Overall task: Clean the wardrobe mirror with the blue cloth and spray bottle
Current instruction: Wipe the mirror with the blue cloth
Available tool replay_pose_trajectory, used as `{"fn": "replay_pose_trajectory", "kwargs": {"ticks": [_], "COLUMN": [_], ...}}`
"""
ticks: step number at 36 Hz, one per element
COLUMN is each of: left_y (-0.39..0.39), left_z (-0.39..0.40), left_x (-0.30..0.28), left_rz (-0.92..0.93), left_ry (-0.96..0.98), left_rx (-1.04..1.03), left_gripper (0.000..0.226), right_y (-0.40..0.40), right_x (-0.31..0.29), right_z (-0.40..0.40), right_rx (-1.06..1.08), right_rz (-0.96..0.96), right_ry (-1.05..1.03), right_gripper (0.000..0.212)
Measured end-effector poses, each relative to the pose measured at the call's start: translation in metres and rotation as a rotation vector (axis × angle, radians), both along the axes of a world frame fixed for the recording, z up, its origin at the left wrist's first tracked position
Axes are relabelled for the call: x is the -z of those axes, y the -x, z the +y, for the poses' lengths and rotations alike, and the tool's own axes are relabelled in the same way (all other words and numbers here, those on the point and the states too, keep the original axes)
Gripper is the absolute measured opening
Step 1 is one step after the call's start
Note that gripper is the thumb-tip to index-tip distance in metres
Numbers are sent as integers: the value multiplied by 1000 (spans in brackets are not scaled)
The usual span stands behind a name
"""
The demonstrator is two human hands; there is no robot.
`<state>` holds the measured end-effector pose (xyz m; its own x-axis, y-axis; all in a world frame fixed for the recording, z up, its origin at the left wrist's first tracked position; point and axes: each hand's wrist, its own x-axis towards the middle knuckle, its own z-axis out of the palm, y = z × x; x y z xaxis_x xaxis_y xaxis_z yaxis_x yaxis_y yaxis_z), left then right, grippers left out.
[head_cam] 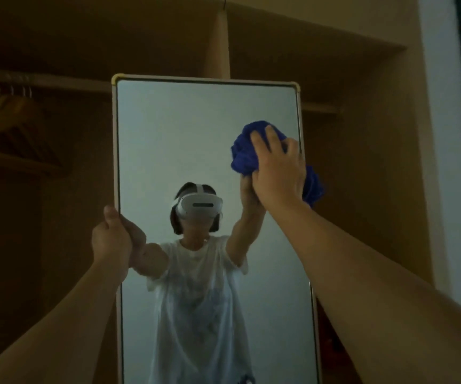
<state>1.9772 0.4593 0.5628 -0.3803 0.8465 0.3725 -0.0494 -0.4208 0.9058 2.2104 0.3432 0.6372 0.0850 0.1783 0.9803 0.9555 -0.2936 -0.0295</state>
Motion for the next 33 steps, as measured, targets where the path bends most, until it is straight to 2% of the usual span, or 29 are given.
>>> {"fn": "replay_pose_trajectory", "kwargs": {"ticks": [3,7,13,20,27,33], "left_y": [-2,-4,-1,2,4,11], "left_z": [0,1,1,-6,-4,-10], "left_x": [1,1,4,4,5,10], "left_rz": [-17,-31,-27,19,59,96], "left_ry": [-25,-22,-70,-108,-119,-115], "left_rx": [5,9,-2,-1,2,67], "left_gripper": [59,60,59,47,59,52], "right_y": [-21,-31,-23,-21,6,20], "right_x": [-6,5,44,78,112,120], "right_z": [-12,-18,-7,-8,-5,0], "right_rx": [44,70,25,-27,-83,-116], "right_rz": [87,54,165,159,244,233], "right_ry": [-20,2,-36,-42,-46,-20], "right_gripper": [66,70,70,68,70,68]}}
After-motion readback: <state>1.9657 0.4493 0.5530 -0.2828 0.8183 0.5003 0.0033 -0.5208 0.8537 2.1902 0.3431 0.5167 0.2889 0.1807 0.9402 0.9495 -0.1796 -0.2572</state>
